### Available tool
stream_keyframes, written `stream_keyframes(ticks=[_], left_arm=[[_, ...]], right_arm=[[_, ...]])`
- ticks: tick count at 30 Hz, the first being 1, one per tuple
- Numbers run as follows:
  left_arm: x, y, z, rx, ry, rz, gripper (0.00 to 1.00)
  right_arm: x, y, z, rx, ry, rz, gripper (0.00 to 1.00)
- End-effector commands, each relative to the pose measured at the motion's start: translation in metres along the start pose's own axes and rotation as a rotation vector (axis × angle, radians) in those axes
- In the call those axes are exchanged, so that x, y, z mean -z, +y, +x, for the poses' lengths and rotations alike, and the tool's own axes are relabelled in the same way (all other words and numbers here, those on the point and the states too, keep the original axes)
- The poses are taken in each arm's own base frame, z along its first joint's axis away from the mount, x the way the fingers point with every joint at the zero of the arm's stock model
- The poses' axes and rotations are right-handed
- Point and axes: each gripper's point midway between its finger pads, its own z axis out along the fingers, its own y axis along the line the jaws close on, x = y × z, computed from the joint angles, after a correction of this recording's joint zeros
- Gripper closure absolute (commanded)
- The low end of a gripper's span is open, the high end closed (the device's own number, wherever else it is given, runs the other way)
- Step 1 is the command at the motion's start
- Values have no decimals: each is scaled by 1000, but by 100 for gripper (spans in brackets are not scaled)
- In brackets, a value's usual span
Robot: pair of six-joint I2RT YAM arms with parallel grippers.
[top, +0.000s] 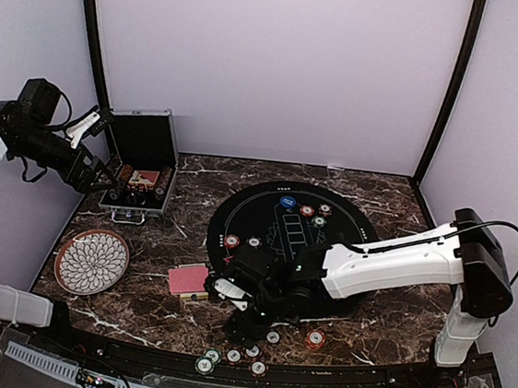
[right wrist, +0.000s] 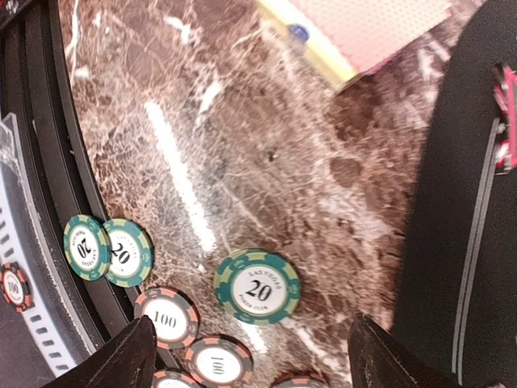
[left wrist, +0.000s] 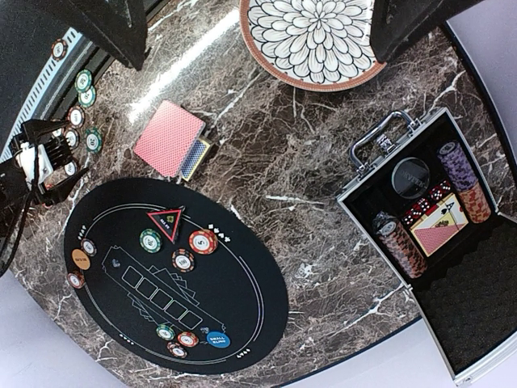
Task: Distribute texas hold em gaming equipment
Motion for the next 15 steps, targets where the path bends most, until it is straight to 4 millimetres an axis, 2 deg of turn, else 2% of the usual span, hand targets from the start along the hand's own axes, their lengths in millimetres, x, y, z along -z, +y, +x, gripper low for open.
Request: stream_keyframes(ticks=[1,15], left_arm=[[6,-6,1,-8,-8,14,1],[6,-7,0,-4,-11,21,1]], right_arm=[[-15,11,5,28,28,-36,16],[-39,4,19,47,86,-5,23]])
